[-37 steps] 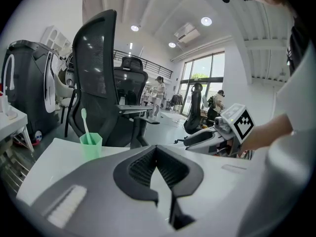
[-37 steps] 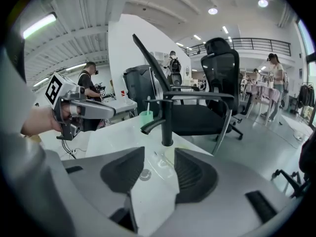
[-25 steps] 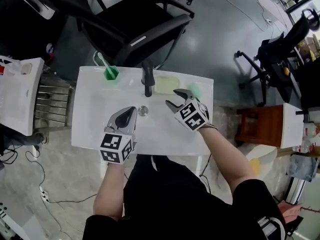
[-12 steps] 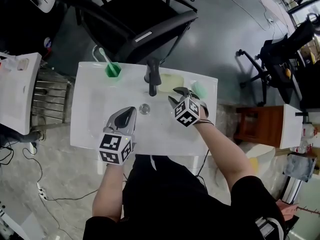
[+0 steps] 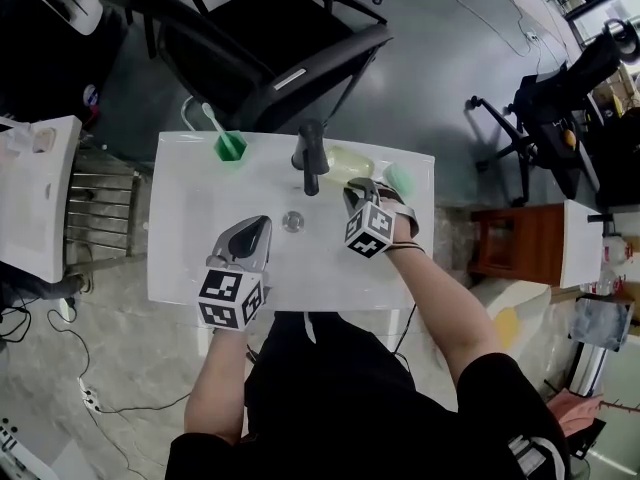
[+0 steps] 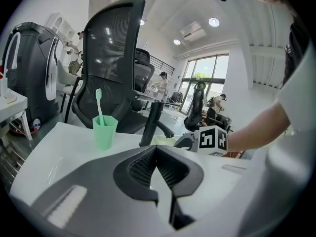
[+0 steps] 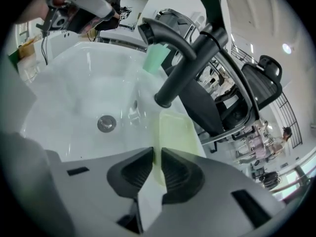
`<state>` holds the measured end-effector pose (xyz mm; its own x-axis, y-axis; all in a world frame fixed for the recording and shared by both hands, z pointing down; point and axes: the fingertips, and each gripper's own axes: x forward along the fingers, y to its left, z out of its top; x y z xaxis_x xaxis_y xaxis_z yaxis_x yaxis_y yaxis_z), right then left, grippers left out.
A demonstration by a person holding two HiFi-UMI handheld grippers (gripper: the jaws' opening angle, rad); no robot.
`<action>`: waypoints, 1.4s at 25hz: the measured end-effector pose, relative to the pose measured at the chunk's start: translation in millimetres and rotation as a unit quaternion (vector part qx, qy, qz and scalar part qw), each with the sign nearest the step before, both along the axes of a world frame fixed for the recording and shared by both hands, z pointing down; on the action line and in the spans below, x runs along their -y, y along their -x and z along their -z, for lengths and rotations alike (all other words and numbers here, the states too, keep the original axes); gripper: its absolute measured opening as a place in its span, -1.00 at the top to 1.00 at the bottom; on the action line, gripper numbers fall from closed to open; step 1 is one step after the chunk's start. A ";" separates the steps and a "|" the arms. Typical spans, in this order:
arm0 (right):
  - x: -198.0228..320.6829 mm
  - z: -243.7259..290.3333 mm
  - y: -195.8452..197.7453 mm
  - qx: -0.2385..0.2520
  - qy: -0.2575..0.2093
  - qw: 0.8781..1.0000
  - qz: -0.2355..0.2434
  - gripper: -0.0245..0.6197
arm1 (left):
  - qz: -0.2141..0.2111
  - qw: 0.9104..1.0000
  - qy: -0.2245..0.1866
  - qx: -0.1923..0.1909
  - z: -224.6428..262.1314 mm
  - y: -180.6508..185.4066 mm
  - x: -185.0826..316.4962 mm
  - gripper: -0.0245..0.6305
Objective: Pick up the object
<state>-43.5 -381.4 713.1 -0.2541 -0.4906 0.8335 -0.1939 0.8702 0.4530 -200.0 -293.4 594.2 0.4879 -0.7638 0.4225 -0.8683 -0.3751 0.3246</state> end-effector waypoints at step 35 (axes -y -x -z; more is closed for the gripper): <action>-81.0 225.9 -104.0 0.248 -0.051 0.966 -0.055 0.76 | -0.035 0.995 -0.092 0.027 119.3 -119.5 -12.8 0.89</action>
<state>60.5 -300.3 487.2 -0.5519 -0.6107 0.5678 -0.4977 0.7876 0.3633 -80.4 -280.6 474.9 0.5228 -0.7956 0.3061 -0.8524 -0.4838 0.1984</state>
